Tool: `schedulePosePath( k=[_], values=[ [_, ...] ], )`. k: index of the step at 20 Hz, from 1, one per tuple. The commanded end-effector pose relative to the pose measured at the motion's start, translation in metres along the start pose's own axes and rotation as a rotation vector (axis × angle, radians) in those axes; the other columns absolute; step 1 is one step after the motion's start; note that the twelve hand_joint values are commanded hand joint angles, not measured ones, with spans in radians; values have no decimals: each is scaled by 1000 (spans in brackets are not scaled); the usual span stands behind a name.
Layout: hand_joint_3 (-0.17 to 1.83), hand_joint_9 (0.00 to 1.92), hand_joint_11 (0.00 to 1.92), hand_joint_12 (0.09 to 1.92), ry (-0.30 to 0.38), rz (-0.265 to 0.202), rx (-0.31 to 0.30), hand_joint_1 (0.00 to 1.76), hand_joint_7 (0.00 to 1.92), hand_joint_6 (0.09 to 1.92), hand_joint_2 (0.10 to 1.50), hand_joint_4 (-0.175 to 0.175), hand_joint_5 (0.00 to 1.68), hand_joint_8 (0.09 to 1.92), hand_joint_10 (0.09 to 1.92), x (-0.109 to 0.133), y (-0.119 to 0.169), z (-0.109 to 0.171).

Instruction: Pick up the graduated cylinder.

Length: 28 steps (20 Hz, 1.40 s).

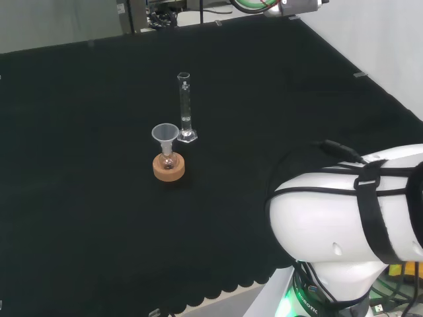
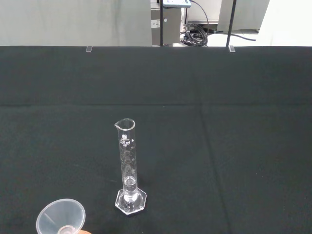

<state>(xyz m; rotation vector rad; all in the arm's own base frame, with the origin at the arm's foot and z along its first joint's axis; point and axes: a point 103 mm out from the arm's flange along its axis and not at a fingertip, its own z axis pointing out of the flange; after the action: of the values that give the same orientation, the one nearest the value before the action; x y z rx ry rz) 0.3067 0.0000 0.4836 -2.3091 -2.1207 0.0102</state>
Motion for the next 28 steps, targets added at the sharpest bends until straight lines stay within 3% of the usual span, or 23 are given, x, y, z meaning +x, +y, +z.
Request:
schedulePosePath(
  k=[1,4,11,24,28],
  values=[
    [87,155,39,1400,-5,1,-10,127,3,87,1262,-46,276,576,762,2,0,0],
    [126,165,48,1390,1,7,-11,13,4,87,1341,-40,290,553,735,2,0,0],
    [131,171,50,1389,0,18,-2,0,6,87,1350,-40,293,550,724,0,4,5],
    [130,194,57,1393,47,94,50,0,26,87,1347,-41,298,558,713,-42,29,58],
    [116,310,123,1392,104,54,-46,86,121,87,1317,-51,325,618,720,-59,47,85]
  ],
)
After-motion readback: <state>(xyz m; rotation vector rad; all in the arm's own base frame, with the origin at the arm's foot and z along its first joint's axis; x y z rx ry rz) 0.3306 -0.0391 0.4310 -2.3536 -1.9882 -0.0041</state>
